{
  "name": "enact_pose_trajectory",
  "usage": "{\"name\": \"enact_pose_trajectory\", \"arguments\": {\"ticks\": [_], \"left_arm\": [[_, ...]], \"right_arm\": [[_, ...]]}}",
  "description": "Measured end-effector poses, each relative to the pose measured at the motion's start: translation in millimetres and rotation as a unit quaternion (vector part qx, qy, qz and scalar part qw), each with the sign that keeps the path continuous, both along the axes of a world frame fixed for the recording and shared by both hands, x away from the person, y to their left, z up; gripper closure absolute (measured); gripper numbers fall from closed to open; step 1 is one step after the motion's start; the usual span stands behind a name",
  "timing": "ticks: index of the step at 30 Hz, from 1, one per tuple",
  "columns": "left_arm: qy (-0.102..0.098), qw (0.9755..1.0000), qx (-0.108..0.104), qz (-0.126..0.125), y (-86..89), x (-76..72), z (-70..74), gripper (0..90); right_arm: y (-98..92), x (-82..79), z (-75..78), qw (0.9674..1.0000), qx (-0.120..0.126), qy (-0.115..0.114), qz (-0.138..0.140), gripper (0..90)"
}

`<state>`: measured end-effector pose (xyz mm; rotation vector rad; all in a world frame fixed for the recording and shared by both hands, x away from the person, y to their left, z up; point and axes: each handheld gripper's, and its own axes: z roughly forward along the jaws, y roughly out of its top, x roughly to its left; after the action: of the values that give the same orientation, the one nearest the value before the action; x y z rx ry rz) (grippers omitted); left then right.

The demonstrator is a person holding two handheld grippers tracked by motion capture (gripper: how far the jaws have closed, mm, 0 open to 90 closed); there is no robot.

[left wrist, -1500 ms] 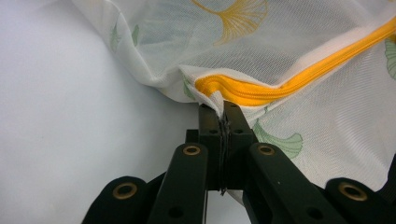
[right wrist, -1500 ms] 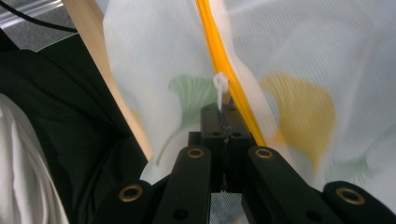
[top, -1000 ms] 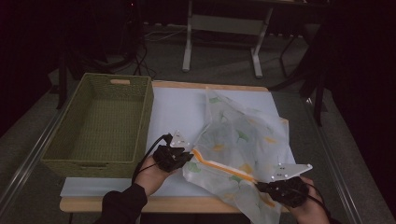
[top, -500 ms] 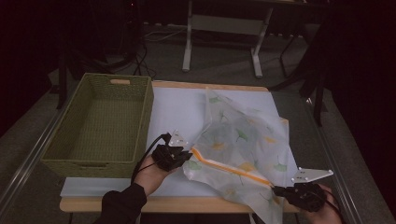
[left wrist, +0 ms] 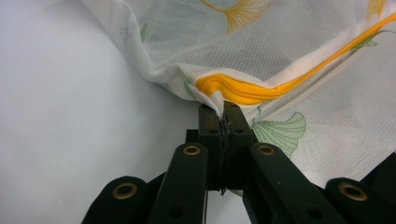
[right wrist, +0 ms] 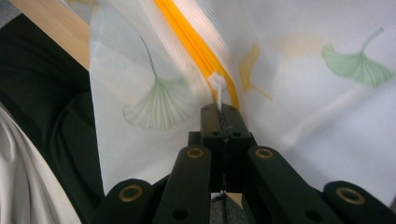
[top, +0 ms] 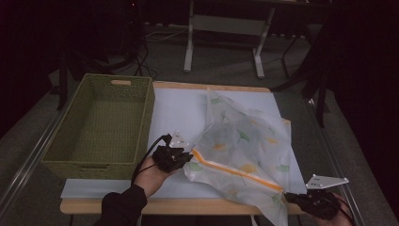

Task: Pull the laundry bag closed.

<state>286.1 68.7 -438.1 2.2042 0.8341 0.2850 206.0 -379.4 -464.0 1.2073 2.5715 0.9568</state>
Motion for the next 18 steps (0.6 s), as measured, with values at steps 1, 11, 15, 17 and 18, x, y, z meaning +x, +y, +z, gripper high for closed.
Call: {"name": "enact_pose_trajectory", "arguments": {"ticks": [1,11,15,17,18], "left_arm": [[0.0,1.0,0.0,0.0,0.0,0.0,0.0,88.8],[0.006,0.9999,-0.003,0.007,5.6,2.8,-1.3,88.8],[0.004,1.0,-0.003,0.007,3.5,1.4,-1.8,88.8],[0.007,1.0,0.001,0.005,3.6,1.8,-2.6,88.7],[0.011,0.9999,0.0,0.004,4.1,2.3,-3.6,88.6]], "right_arm": [[0.0,0.0,0.0,1.0,0.0,0.0,0.0,90.0],[-36.9,-2.6,-2.1,0.9982,-0.001,-0.011,-0.059,90.0],[-38.7,0.4,-2.3,0.9973,-0.002,-0.016,-0.072,90.0],[-37.0,4.1,-3.0,0.9967,-0.004,-0.019,-0.079,90.0],[-37.4,5.5,-3.1,0.9964,0.004,-0.022,-0.081,90.0]]}}
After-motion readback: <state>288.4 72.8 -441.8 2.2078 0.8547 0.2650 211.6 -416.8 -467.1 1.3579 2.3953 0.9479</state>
